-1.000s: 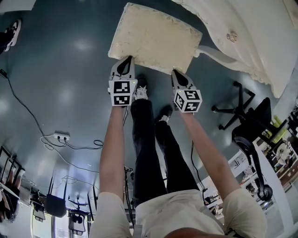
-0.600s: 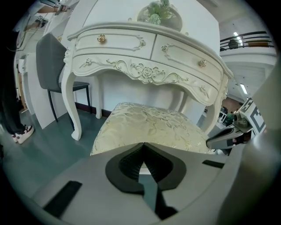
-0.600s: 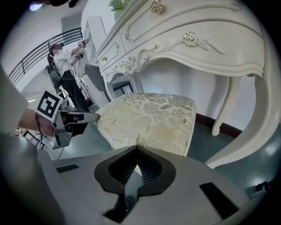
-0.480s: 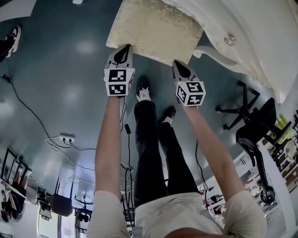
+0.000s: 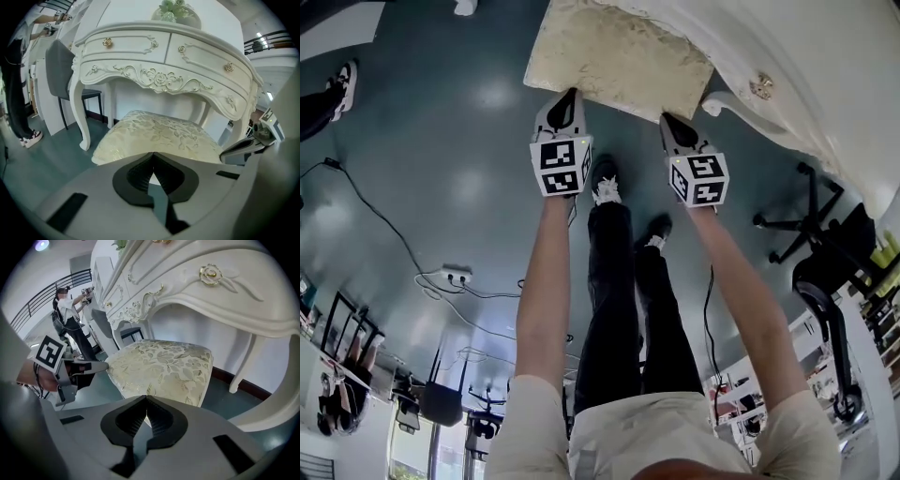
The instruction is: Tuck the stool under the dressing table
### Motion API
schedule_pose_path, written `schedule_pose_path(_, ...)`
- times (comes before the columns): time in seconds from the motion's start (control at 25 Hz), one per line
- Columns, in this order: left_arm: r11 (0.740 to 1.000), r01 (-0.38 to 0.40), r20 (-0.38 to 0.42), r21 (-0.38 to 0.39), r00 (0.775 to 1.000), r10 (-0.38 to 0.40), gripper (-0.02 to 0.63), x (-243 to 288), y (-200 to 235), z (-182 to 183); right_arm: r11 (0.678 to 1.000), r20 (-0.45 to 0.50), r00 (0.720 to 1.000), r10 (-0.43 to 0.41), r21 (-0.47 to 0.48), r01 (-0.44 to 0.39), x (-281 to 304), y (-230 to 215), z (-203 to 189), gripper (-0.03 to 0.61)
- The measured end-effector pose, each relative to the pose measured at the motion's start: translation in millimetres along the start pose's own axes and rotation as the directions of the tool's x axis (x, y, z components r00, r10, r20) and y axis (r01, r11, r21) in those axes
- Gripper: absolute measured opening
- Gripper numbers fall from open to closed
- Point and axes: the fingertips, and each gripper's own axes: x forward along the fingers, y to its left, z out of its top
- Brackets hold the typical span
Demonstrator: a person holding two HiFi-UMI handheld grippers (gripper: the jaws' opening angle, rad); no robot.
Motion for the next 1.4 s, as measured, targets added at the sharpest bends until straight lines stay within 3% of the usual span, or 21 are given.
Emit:
schedule_pose_path(0.16,0.997,0.071,-0.050,0.025,0.996,-0.069,0.015,0.7,-42.0,-25.3,1.000,-0.019,1.000,0.004,0.011,-0.004,5.3,-2.0,0.6,0.043)
schedule_pose_path(0.32,0.999,0.054,-0.050,-0.003,0.997,-0.054,0.015,11.5,-52.0,-32.9,1.000,-0.004,1.000,0.016,-0.001,-0.016,6.8,-4.2,1.6,0.043)
schedule_pose_path(0.56,0.997,0.080,-0.023,-0.007,0.996,-0.080,0.015,37.7,-51.3,-16.4,0.996,0.022,0.999,-0.035,-0.082,0.037,17.3,-23.1,21.4,0.043)
schedule_pose_path(0.72,0.995,0.096,-0.015,0.017,0.995,-0.096,0.015,59.1,-50.3,-1.3,0.995,0.052,0.996,-0.070,-0.062,0.073,22.5,-36.9,40.2,0.044)
schedule_pose_path(1.12,0.994,0.102,0.018,0.043,0.995,-0.103,0.015,113.0,-44.9,35.1,1.000,0.128,0.992,-0.001,-0.028,0.005,11.9,-11.3,66.1,0.044)
schedule_pose_path(1.4,0.993,0.102,0.029,0.053,0.994,-0.103,0.015,148.4,-49.3,53.2,1.000,0.146,0.989,0.001,0.000,-0.001,-4.5,-18.7,66.0,0.044)
